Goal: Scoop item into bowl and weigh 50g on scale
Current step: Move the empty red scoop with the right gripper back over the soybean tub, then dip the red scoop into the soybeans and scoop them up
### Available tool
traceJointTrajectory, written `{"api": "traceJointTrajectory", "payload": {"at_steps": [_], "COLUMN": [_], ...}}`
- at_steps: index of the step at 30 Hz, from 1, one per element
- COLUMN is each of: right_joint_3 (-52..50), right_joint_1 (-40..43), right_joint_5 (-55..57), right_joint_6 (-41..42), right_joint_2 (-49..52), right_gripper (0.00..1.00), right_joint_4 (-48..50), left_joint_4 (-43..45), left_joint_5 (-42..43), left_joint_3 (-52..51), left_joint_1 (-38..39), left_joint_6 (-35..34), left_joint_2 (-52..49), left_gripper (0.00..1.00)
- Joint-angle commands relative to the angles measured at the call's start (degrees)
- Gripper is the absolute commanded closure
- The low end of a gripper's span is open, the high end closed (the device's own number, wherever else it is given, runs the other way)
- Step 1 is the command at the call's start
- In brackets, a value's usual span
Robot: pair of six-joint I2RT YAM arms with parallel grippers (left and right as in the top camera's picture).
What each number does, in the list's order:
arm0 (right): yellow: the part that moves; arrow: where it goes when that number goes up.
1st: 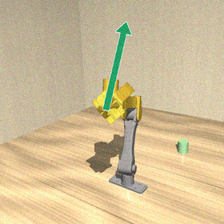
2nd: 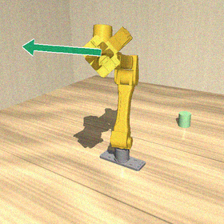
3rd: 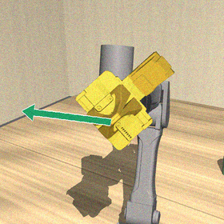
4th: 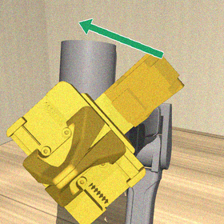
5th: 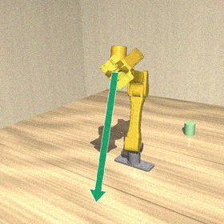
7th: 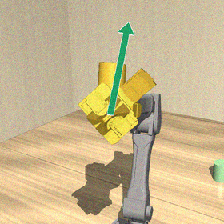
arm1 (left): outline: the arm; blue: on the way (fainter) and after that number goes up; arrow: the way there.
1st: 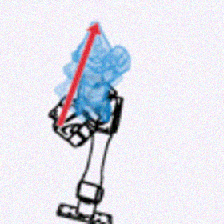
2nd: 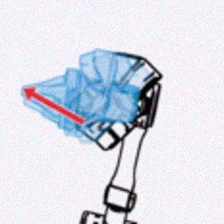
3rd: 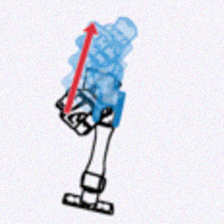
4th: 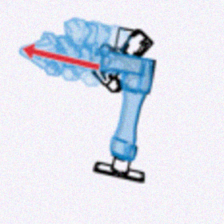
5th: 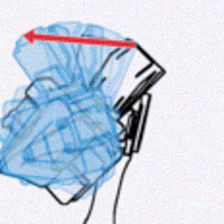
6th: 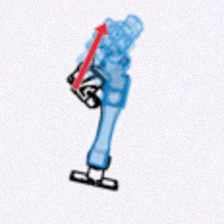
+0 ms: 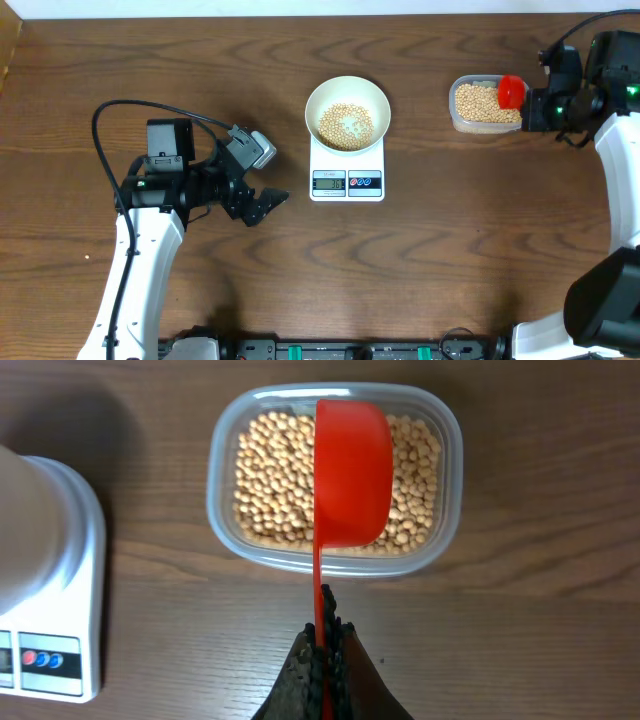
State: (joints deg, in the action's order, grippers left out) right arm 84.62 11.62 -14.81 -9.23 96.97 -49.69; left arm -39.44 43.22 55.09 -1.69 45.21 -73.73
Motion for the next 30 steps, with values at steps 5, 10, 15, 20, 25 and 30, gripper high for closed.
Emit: {"api": "traceJointTrajectory", "payload": {"at_steps": [5,10,15,20,25,30], "right_joint_3": [0.5,0.5,0.5,0.5,0.5,0.5], "right_joint_1": [-0.1,-0.2,-0.4,-0.4,-0.5,-0.5], "right_joint_5": [2.5,2.5,2.7,2.6,-1.2,-6.7], "right_joint_6": [0.0,0.3,1.0,3.1,4.1,5.0], "right_joint_2": [2.2,4.2,6.6,9.3,11.1,12.6], "right_gripper": [0.99,0.99,0.99,0.99,0.99,0.99], "right_joint_4": [0.0,0.2,0.7,1.9,2.4,2.8], "left_joint_4": [-0.2,-0.2,-0.2,-0.2,-0.2,-0.2], "left_joint_5": [0.9,0.9,0.9,0.9,0.9,0.9], "left_joint_3": [-0.1,-0.1,-0.1,-0.1,-0.1,-0.1], "left_joint_1": [0.2,0.2,0.2,0.2,0.2,0.2], "left_joint_6": [0.0,0.0,0.0,0.0,0.0,0.0], "left_joint_2": [0.1,0.1,0.1,0.1,0.1,0.1], "left_gripper": [0.02,0.02,0.02,0.02,0.02,0.02]}}
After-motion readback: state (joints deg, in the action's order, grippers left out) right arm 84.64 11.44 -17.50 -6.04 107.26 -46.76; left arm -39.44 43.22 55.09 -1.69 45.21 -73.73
